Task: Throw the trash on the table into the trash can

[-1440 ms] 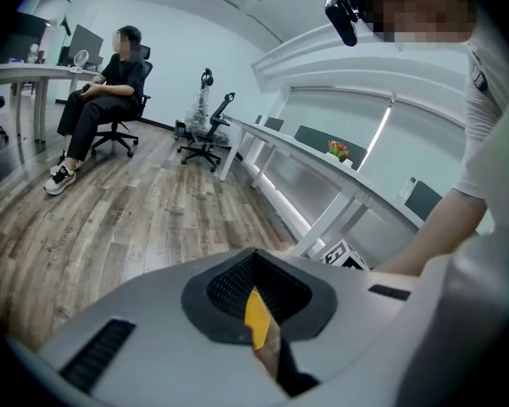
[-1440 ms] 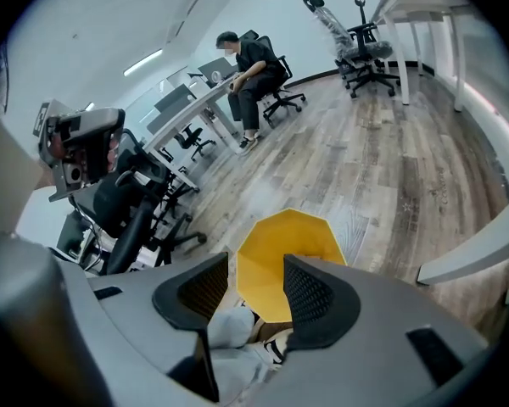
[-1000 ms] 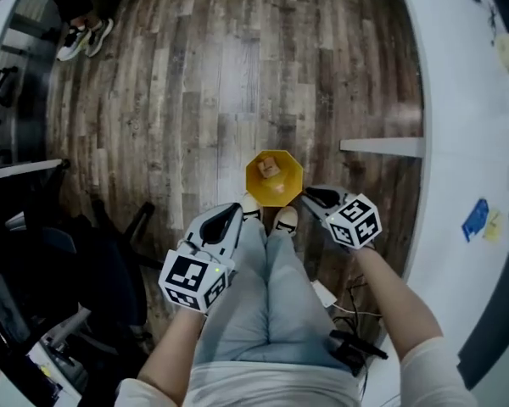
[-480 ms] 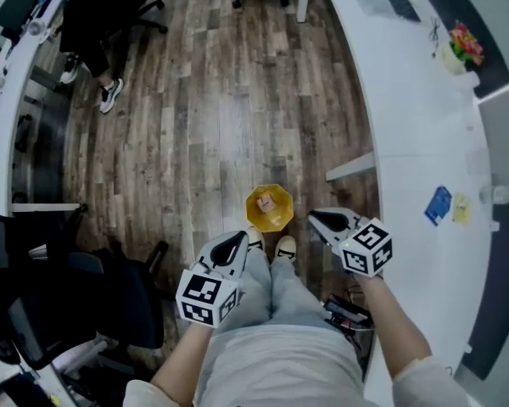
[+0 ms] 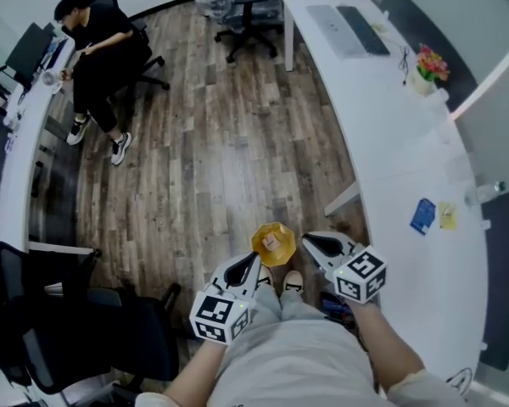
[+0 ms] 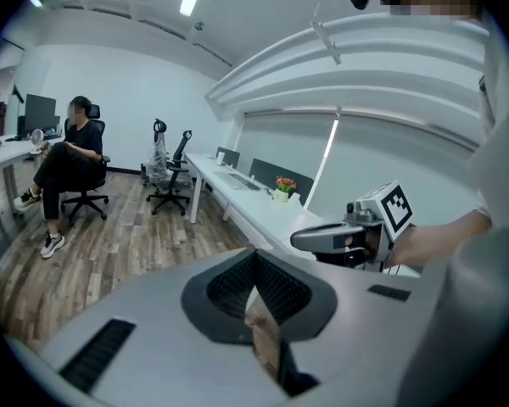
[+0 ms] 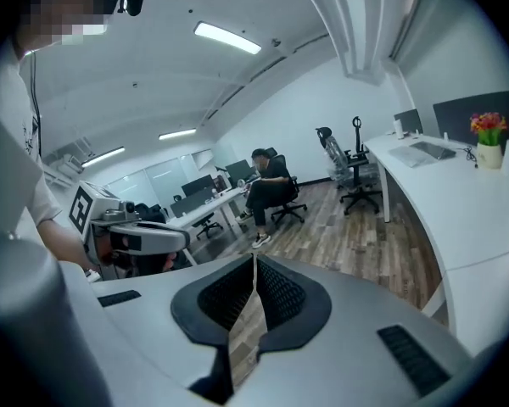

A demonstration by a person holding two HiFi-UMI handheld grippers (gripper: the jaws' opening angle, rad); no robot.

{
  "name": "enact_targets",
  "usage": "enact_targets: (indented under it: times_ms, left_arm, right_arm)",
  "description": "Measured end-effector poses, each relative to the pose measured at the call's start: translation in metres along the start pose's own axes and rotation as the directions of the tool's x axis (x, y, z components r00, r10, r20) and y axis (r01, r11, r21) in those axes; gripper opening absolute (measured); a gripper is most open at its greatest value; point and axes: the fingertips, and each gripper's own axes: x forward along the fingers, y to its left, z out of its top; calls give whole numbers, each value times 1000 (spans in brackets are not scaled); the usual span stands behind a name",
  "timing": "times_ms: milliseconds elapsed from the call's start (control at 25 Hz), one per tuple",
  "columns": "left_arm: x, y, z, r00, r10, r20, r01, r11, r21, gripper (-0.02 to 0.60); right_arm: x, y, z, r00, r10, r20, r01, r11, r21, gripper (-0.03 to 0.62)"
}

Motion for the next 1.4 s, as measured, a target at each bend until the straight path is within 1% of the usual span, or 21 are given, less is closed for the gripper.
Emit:
enact_targets:
  times_ms: [160, 280, 480, 680, 960, 1080, 1200, 1280, 1400]
  left_arm:
    - [7, -5, 22, 999, -38, 24, 38, 999, 4, 0]
    - [5, -6, 31, 998, -48, 28, 48, 999, 3, 0]
    - [2, -5, 35, 998, -41, 39, 42, 999, -9, 0]
    - [5, -10, 35, 999, -38, 15, 38, 999, 36, 0]
    - [11, -15, 40, 997, -74, 22, 73, 996, 45, 0]
    - [16, -15, 41, 996, -93, 12, 92, 994, 57, 0]
    - [23, -17, 41, 992, -127, 4, 126, 990, 58, 0]
    - [28, -18, 44, 988, -152, 0, 152, 987, 57, 0]
    - [36, -23, 47, 980, -199, -10, 199, 978, 67, 0]
  right_arm:
    - [-4, 2, 20, 1000, -5, 23, 6, 1000, -22, 38]
    - [-7, 8, 26, 1000, -3, 24, 3, 1000, -27, 38]
    - [-12, 10, 25, 1000, -4, 21, 4, 1000, -18, 38]
    - [-15, 5, 25, 1000, -7, 29, 8, 1000, -15, 38]
    - [-21, -3, 28, 999, -25, 43, 26, 1000, -3, 38]
    - [-26, -9, 28, 997, -51, 53, 51, 999, 8, 38]
    - [-34, -17, 29, 994, -89, 69, 87, 996, 29, 38]
    - [-42, -24, 28, 989, -126, 82, 122, 991, 48, 38]
    - [-58, -39, 24, 974, -203, 97, 196, 977, 81, 38]
